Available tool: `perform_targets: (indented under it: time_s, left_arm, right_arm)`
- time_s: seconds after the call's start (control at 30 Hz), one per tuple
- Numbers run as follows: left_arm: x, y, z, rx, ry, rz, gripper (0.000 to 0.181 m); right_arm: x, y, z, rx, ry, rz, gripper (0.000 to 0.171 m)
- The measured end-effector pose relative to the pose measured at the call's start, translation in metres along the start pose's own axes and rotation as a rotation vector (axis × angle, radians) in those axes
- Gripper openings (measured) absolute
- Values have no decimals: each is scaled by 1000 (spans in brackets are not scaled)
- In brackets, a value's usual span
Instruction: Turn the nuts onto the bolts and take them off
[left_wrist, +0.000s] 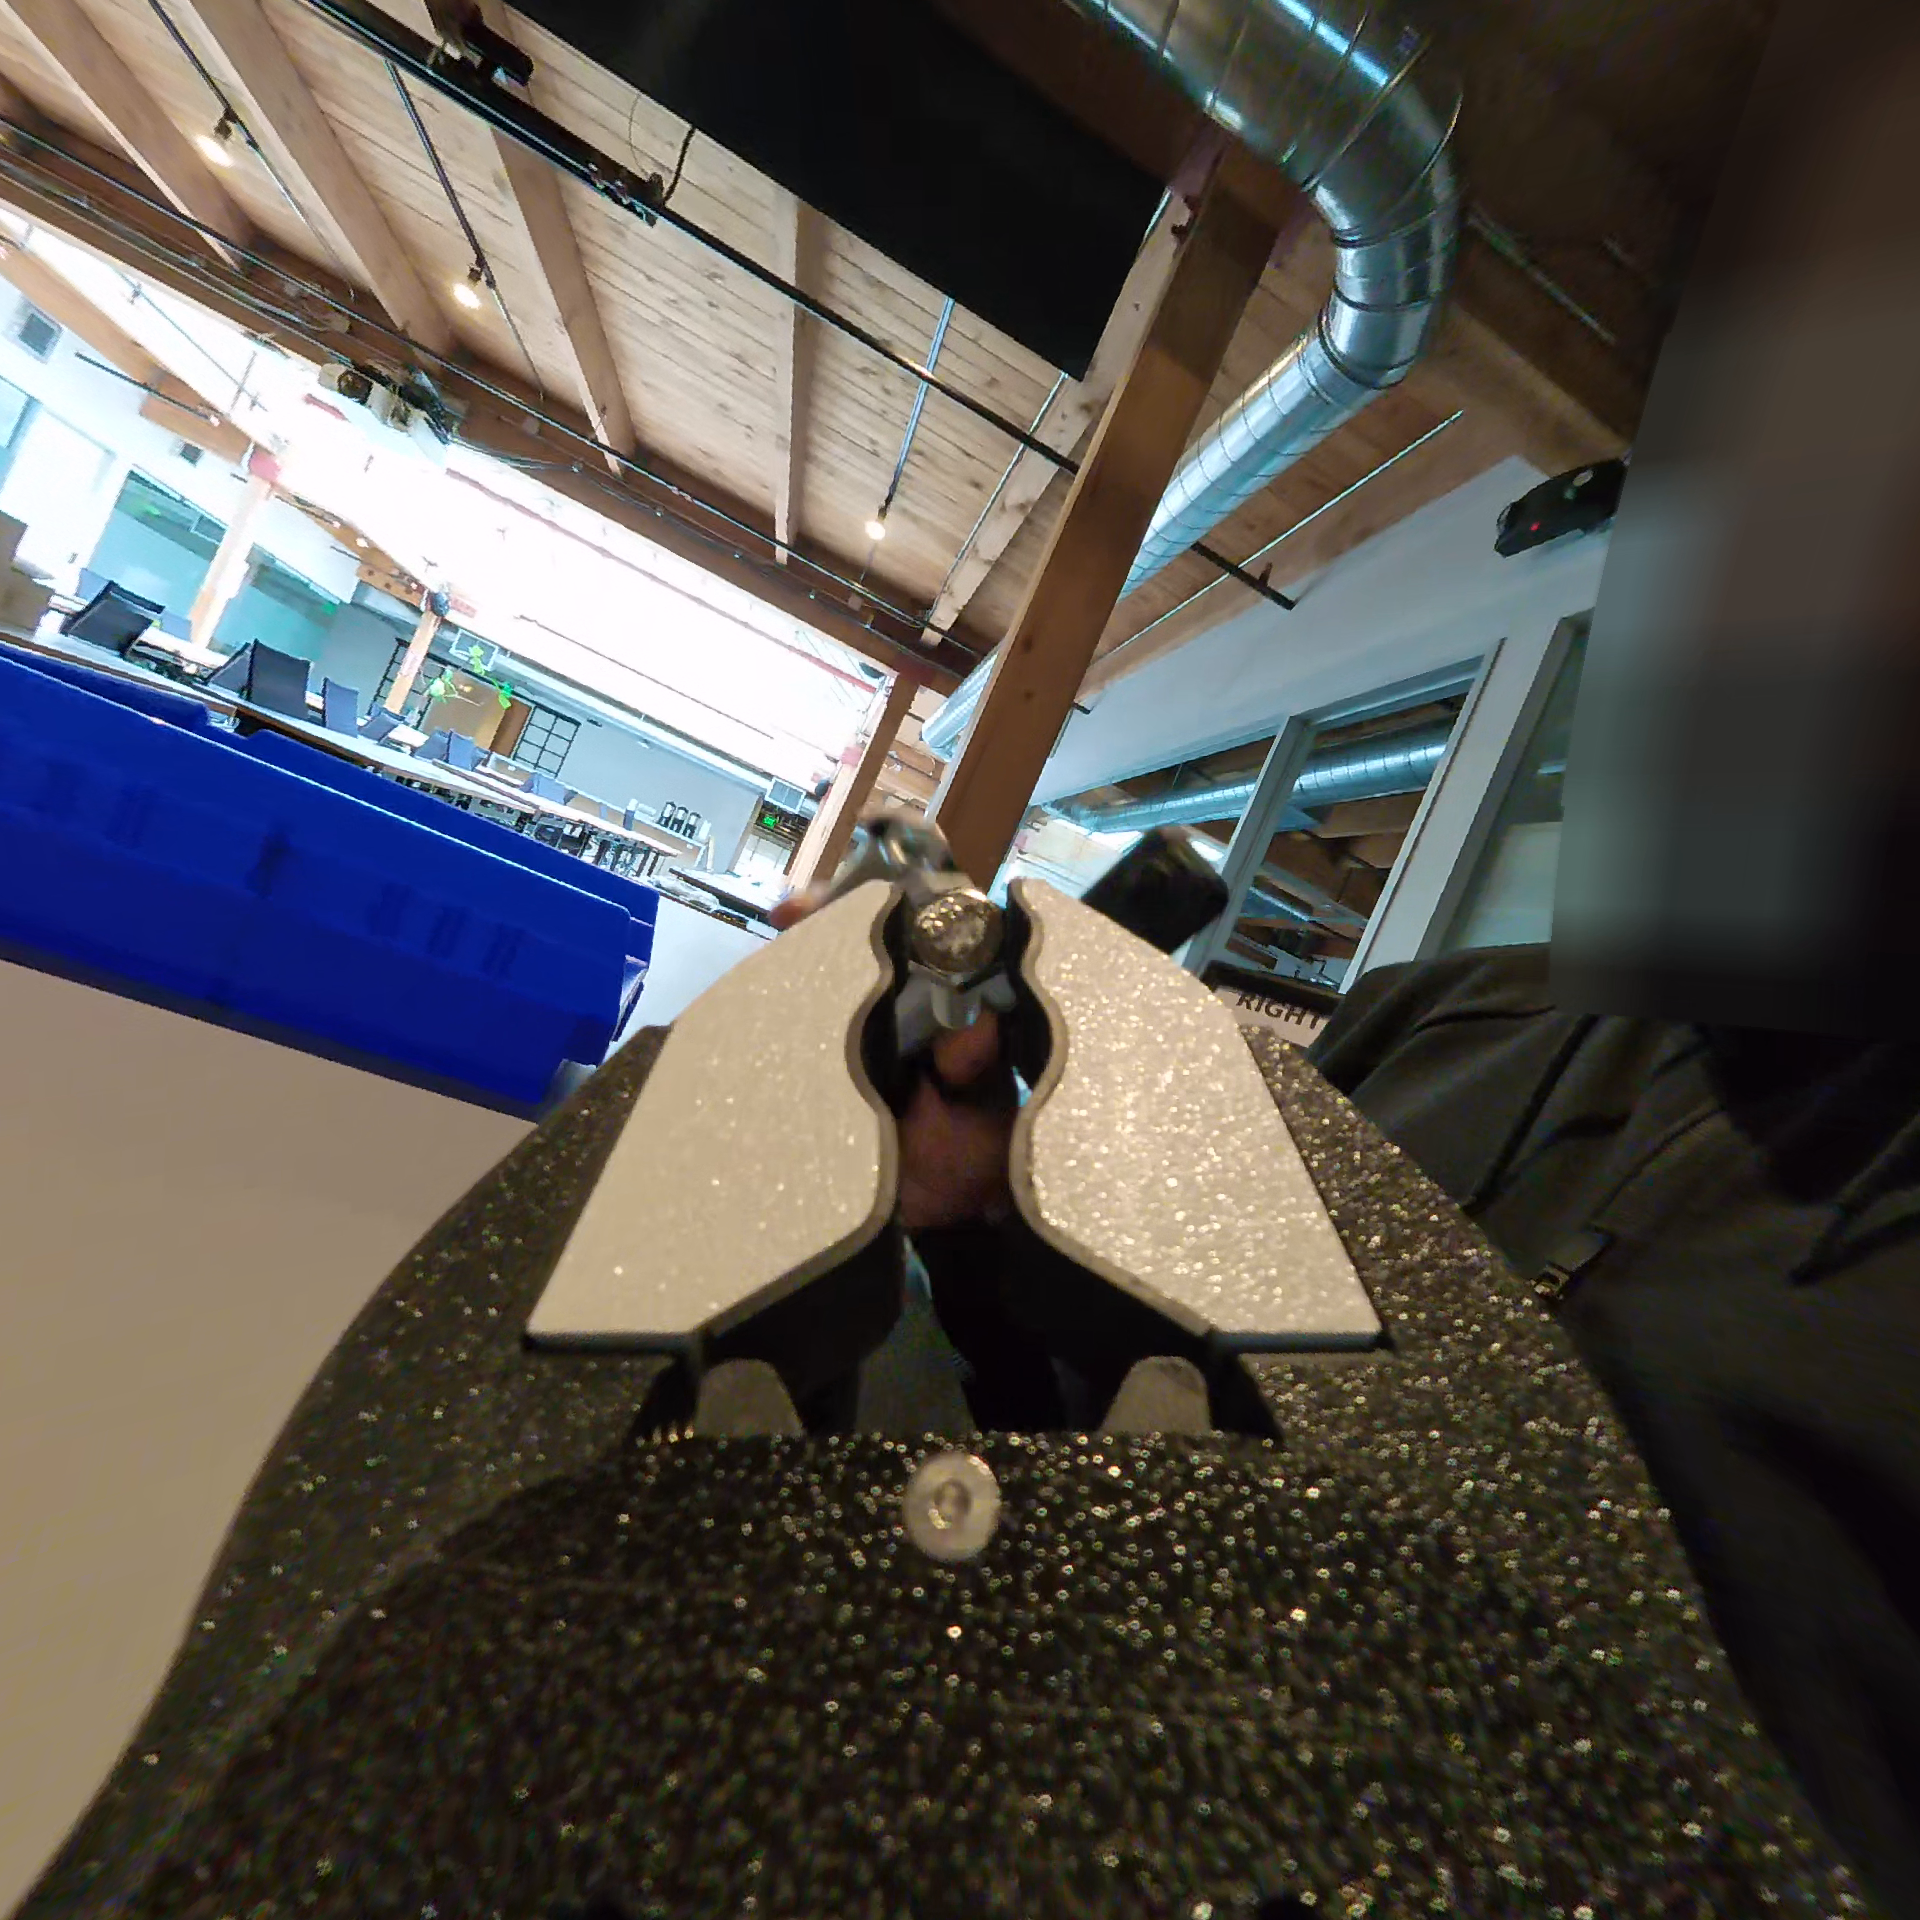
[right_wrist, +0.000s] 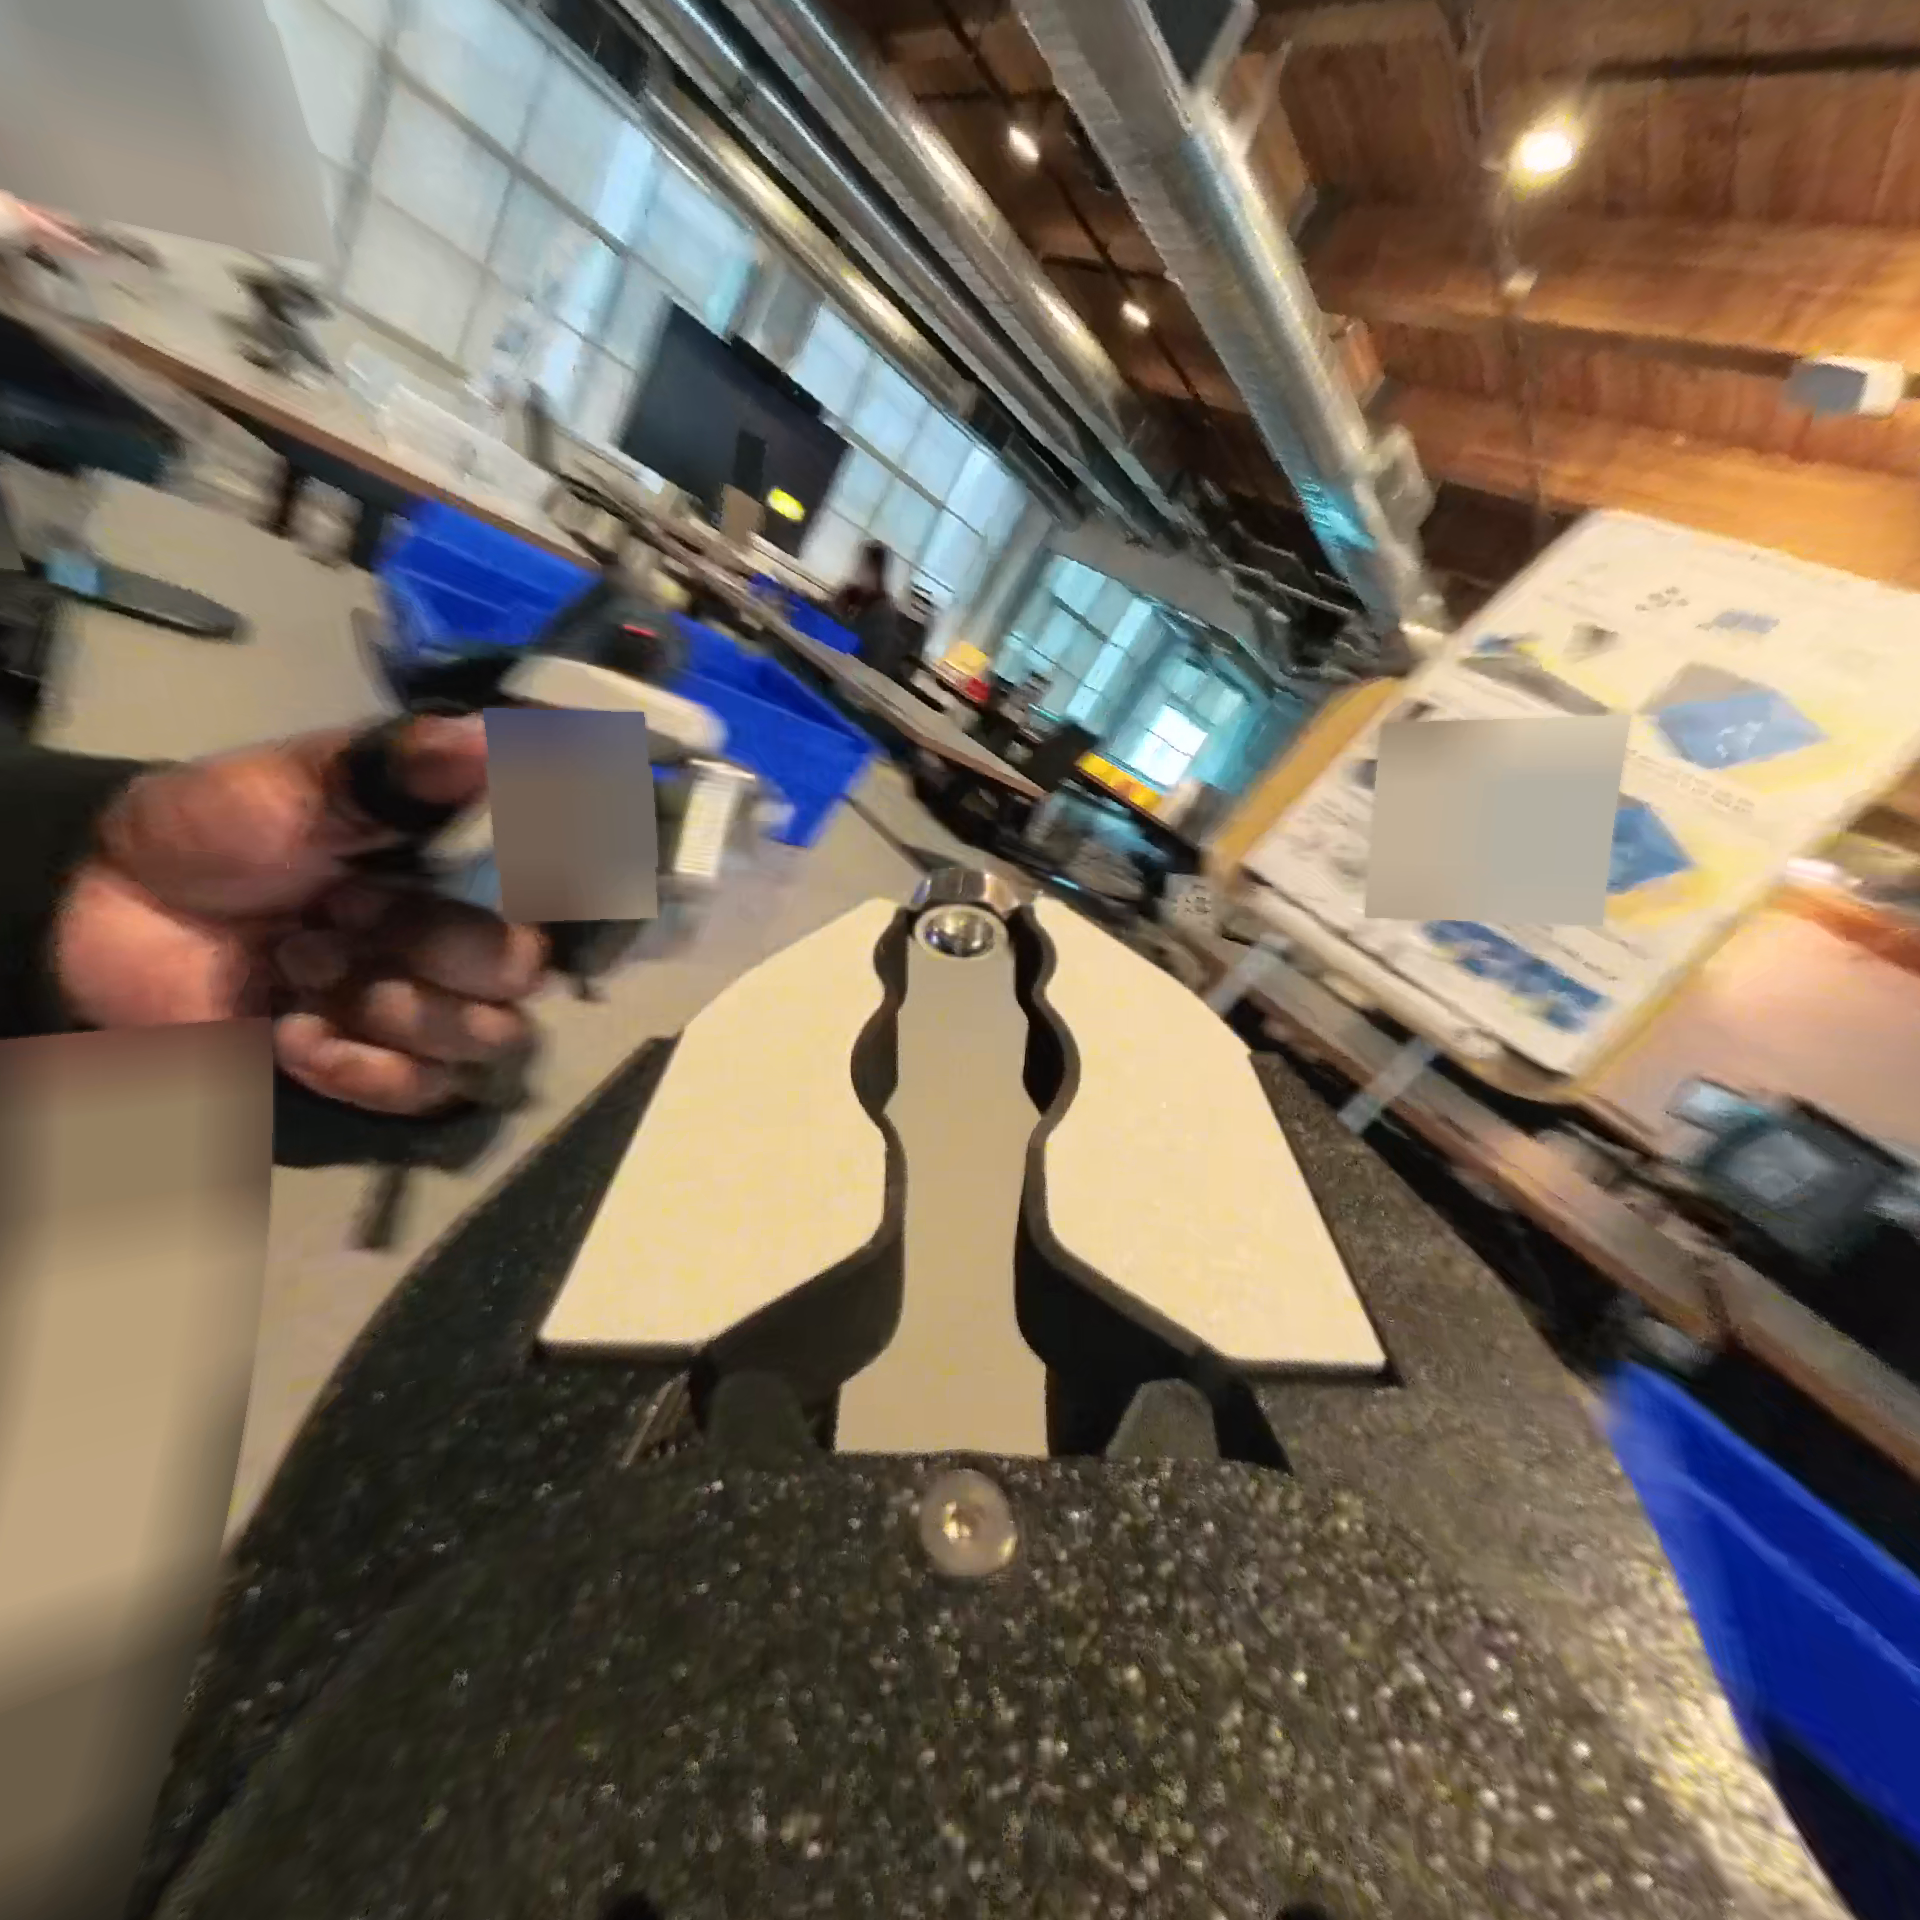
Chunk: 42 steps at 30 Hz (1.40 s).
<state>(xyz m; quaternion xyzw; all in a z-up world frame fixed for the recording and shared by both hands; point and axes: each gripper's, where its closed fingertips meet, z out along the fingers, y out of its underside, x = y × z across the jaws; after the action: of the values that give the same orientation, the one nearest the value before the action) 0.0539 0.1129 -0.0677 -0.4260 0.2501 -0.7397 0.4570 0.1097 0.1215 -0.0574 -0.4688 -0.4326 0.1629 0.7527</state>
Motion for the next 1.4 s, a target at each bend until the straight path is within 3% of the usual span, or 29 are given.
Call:
perform_targets:
  time_s: [0.1, 0.23, 0.3, 0.5, 0.73, 0.9, 1.0, 1.07, 1.2, 1.3, 1.4]
  left_arm:
    - [0, 1, 1, -3, -2, 1, 16]
    - [-1, 4, 3, -20, -7, 12, 16]
    - [-1, 5, 4, -25, -13, 20, 16]
    - [-3, 6, 6, -33, -24, 27, 16]
    - [-3, 5, 5, -31, -14, 16, 16]
    - [-2, 7, 6, -40, -18, 28, 16]
    - [-2, 7, 6, -40, -21, 29, 16]
    - [-3, 7, 6, -41, -22, 28, 16]
    - [-4, 7, 7, -43, -27, 28, 16]
    - [-4, 8, 7, -49, -40, 43, 16]
    - [-4, 10, 8, -65, -61, 77, 16]
  right_arm:
    - [89, 6, -38, -166, 142, 28, 20]
    - [176, 74, -106, -511, 183, 410, 20]
    - [200, 120, -131, -710, 201, 489, 19]
    - [204, 220, -158, -1191, 111, 584, 20]
    - [195, 259, -171, -1371, 76, 652, 21]
    - [210, 254, -168, -1293, 165, 649, 28]
    - [225, 231, -154, -1091, 241, 638, 30]
    - [218, 200, -134, -907, 179, 646, 32]
    - [154, 102, -78, -541, -124, 644, 34]
    - [81, 45, -47, -509, -334, 494, 39]
    - [6, 29, -25, -564, -532, 411, 42]
